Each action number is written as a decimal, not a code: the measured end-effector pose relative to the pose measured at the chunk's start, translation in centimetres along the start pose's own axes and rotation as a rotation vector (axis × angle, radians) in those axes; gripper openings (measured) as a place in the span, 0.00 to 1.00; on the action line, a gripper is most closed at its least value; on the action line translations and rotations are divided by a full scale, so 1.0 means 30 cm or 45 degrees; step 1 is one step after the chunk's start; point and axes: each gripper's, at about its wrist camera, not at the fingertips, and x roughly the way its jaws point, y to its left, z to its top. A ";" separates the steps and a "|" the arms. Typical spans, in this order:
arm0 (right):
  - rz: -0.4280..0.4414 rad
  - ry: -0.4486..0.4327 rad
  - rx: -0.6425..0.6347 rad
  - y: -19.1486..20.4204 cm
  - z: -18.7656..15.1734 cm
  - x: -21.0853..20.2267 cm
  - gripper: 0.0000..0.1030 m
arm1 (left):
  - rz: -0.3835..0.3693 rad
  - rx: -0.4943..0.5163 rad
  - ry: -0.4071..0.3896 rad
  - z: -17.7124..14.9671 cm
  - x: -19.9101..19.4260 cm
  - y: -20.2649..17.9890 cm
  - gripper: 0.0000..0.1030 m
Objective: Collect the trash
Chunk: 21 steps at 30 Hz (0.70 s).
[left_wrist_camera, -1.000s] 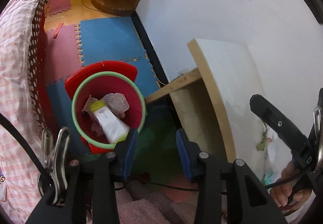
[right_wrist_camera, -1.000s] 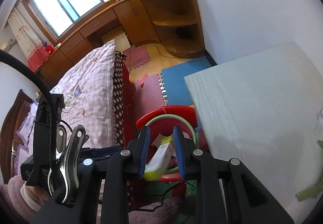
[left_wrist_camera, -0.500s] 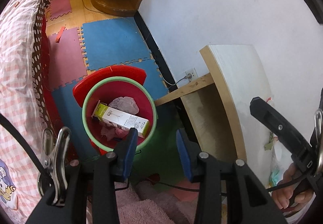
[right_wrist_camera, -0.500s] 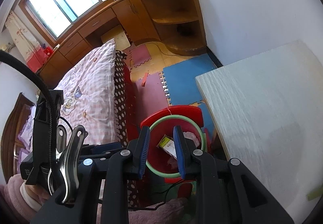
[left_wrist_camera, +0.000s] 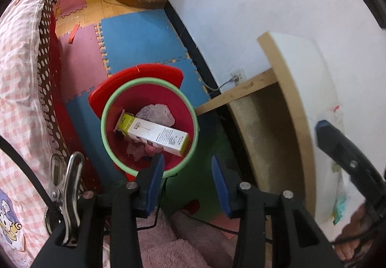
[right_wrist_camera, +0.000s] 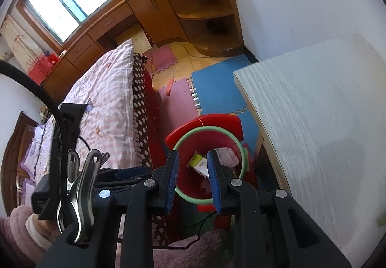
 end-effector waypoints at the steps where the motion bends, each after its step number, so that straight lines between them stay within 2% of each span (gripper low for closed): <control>1: -0.009 0.003 0.001 -0.005 -0.007 -0.001 0.26 | 0.001 0.005 0.011 -0.002 0.020 -0.002 0.42; 14: -0.085 0.007 0.086 -0.090 -0.068 -0.026 0.26 | 0.039 0.057 0.174 -0.024 0.381 -0.035 0.43; 21: -0.103 0.002 0.154 -0.131 -0.087 -0.023 0.26 | 0.103 0.059 0.229 -0.015 0.542 -0.011 0.43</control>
